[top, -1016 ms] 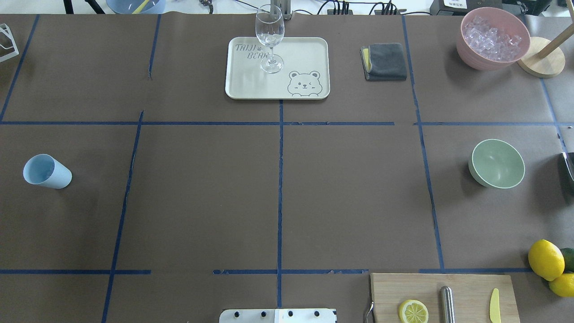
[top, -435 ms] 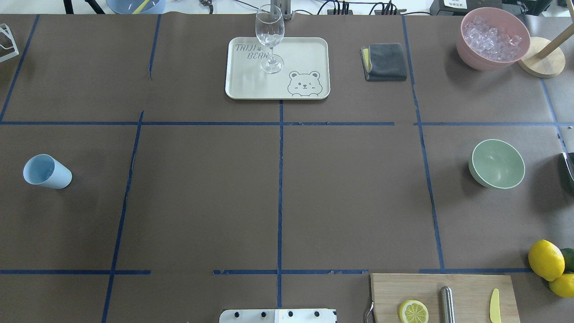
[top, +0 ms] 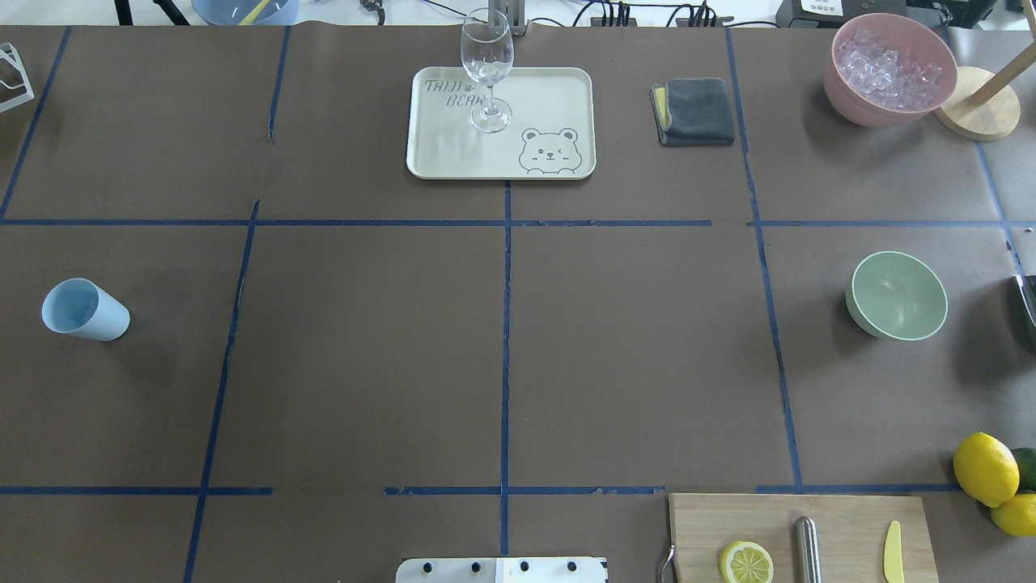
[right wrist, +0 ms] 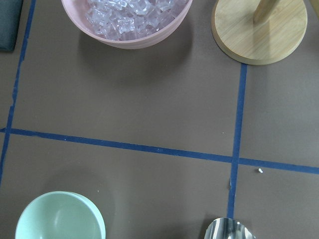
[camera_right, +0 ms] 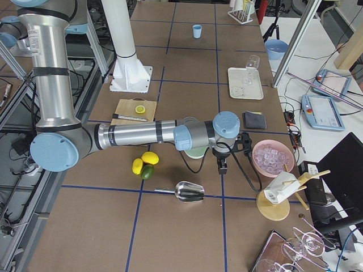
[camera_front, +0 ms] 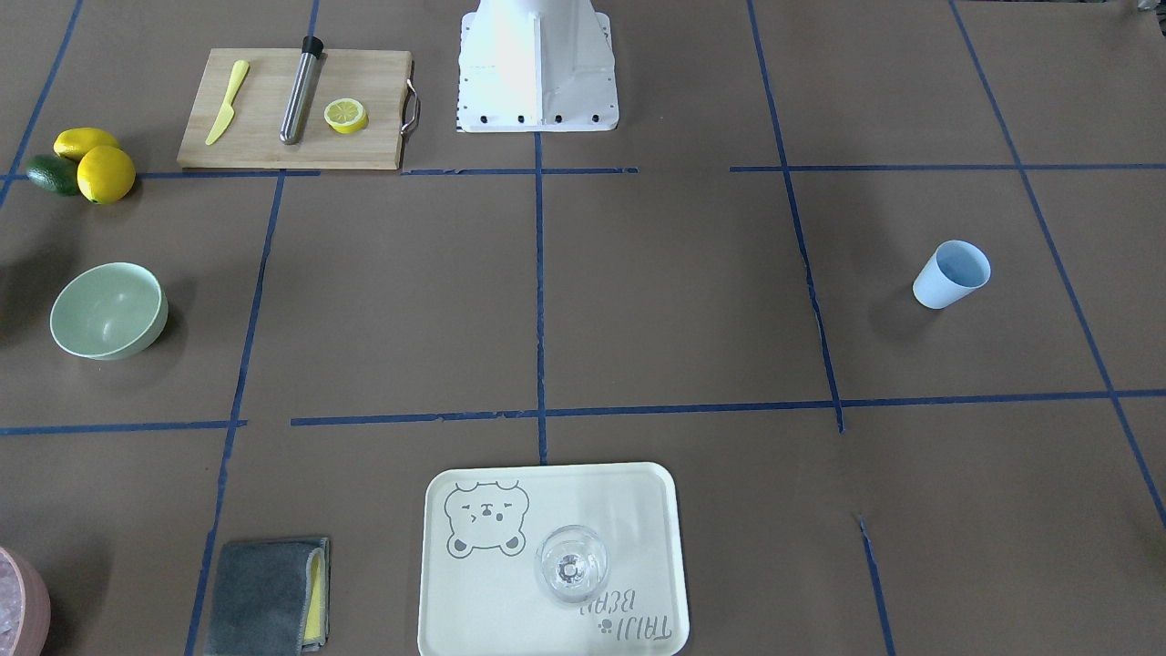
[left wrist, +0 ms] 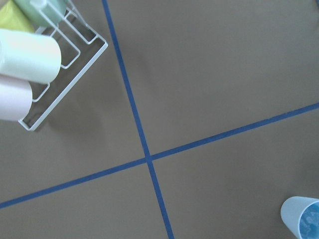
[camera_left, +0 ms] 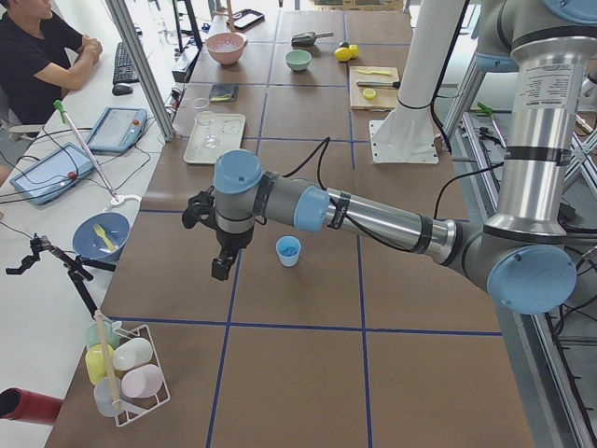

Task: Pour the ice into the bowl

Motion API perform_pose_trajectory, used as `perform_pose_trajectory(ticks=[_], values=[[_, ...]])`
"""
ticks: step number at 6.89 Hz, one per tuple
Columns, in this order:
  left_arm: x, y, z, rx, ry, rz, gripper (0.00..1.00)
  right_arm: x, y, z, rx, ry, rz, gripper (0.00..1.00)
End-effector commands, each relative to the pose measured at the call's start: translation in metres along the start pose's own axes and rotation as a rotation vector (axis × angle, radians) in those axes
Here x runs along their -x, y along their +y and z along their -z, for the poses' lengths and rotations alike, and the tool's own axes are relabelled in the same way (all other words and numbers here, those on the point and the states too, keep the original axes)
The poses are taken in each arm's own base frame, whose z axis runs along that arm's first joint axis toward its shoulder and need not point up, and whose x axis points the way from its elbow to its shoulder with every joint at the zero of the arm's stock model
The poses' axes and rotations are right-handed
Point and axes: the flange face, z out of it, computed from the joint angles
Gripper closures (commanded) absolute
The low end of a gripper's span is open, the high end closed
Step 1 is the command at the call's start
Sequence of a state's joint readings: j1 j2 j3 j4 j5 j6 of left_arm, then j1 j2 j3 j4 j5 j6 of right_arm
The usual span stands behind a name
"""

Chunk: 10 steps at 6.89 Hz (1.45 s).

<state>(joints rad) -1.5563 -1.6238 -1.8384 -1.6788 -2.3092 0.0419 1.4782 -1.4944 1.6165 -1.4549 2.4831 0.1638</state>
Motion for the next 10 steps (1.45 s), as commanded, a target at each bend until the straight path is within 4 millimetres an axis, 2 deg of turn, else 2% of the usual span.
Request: perform_pose_trajectory(ticks=[1,2,3,4,6,7,8,9,10], values=[[-0.037,-0.008,0.007,-0.132,-0.032,0.017,0.0,0.034,0.002,-0.048,-0.002,-0.027,-0.05,0.0],[-0.052,-0.01,0.016,-0.163,-0.04,0.034,0.0,0.046,0.019,-0.071,-0.061,-0.014,-0.082,0.0],[-0.06,-0.006,0.024,-0.177,-0.037,0.053,0.0,0.055,0.035,-0.082,-0.119,-0.029,-0.092,0.0],[-0.073,-0.008,0.026,-0.181,-0.025,0.055,0.0,0.054,0.065,-0.106,-0.093,-0.038,-0.079,0.0],[-0.094,-0.011,0.024,-0.196,-0.052,0.073,0.0,0.065,0.082,-0.141,-0.05,0.006,-0.048,0.0],[-0.1,0.006,0.012,-0.198,-0.057,0.081,0.0,0.075,0.091,-0.157,-0.025,0.008,-0.093,0.0],[-0.104,0.034,-0.003,-0.249,-0.039,0.1,0.0,0.086,0.096,-0.174,-0.033,0.042,-0.076,0.0],[-0.118,0.058,-0.021,-0.294,-0.032,0.132,0.0,0.083,0.099,-0.175,-0.031,0.051,-0.08,0.0],[-0.134,0.068,-0.036,-0.309,-0.012,0.164,0.0,0.076,0.105,-0.177,-0.022,0.058,-0.087,0.0]])
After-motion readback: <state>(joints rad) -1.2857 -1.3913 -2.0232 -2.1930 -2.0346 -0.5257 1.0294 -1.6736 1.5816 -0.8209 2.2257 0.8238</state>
